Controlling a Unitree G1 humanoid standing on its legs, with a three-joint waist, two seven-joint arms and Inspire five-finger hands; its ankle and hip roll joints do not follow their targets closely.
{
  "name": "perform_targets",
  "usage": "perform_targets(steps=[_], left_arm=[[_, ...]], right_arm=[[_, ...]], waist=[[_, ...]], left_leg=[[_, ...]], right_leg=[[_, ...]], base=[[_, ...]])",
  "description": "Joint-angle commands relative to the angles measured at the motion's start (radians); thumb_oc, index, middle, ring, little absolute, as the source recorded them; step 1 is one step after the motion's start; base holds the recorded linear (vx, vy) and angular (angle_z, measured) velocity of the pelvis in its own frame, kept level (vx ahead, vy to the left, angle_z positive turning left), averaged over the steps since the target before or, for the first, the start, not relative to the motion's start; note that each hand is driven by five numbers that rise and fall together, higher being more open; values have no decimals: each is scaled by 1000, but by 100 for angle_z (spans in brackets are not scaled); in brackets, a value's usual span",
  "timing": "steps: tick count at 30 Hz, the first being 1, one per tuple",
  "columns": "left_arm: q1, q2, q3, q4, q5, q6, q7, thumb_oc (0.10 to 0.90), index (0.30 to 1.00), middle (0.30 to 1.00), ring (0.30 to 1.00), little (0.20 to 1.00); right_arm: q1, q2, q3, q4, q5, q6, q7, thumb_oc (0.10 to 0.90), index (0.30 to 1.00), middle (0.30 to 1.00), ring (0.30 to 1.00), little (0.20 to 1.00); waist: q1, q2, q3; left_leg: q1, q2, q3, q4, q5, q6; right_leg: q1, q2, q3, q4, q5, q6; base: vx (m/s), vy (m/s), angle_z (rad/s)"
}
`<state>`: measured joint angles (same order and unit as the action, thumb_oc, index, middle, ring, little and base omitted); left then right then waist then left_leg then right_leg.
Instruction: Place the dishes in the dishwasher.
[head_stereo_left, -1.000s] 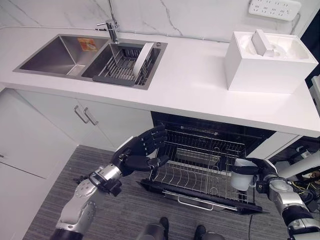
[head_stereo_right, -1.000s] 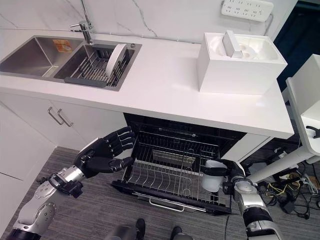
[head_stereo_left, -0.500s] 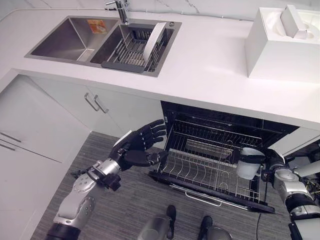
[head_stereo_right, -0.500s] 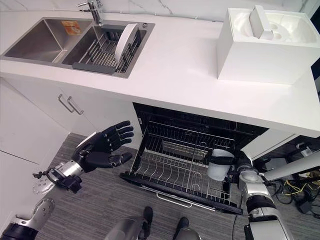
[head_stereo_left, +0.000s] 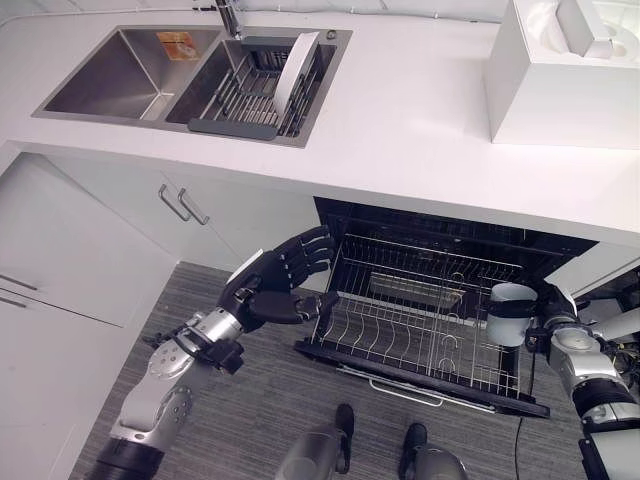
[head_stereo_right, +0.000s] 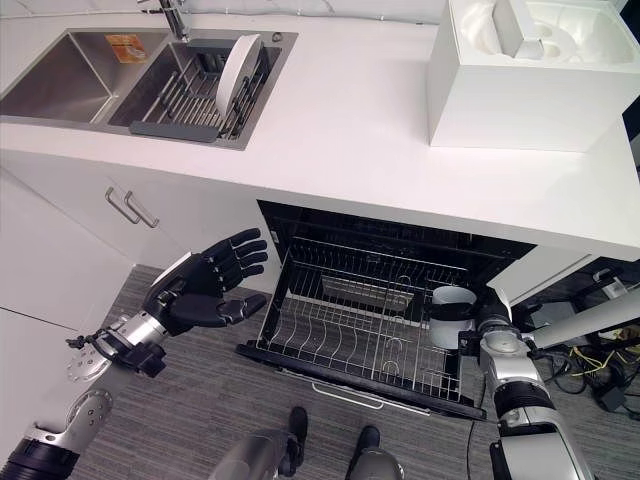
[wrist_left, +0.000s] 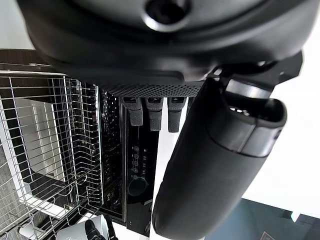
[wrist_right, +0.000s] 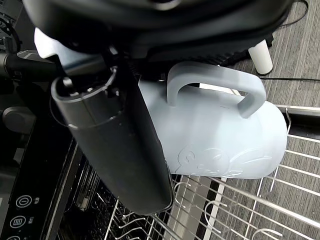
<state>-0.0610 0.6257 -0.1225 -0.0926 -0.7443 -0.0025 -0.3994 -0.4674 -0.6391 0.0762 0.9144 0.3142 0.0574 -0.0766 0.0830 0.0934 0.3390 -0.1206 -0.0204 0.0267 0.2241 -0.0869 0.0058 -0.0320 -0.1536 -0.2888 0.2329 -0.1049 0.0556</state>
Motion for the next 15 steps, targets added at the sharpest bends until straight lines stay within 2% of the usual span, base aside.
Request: perform_targets(steps=[1, 15], left_arm=[[-52, -16, 18, -143, -74, -124, -12, 800, 900, 900, 900, 900], [-51, -29, 22, -128, -68, -107, -32, 800, 900, 900, 900, 900]], right_arm=[[-93, -107, 30, -49, -31, -80, -44, 800, 900, 900, 900, 900], [-82, -102, 31, -108, -6, -67, 0, 800, 900, 900, 900, 900]], waist=[[-5, -4, -68], [-9, -22, -78]], left_leg=[[-7, 167, 83, 76, -98, -74], [9, 170, 89, 76, -108, -72]], right_leg=[[-74, -38, 20, 67, -89, 23], [-69, -32, 31, 67, -91, 25]], base=[[0, 0, 0], [0, 0, 0]])
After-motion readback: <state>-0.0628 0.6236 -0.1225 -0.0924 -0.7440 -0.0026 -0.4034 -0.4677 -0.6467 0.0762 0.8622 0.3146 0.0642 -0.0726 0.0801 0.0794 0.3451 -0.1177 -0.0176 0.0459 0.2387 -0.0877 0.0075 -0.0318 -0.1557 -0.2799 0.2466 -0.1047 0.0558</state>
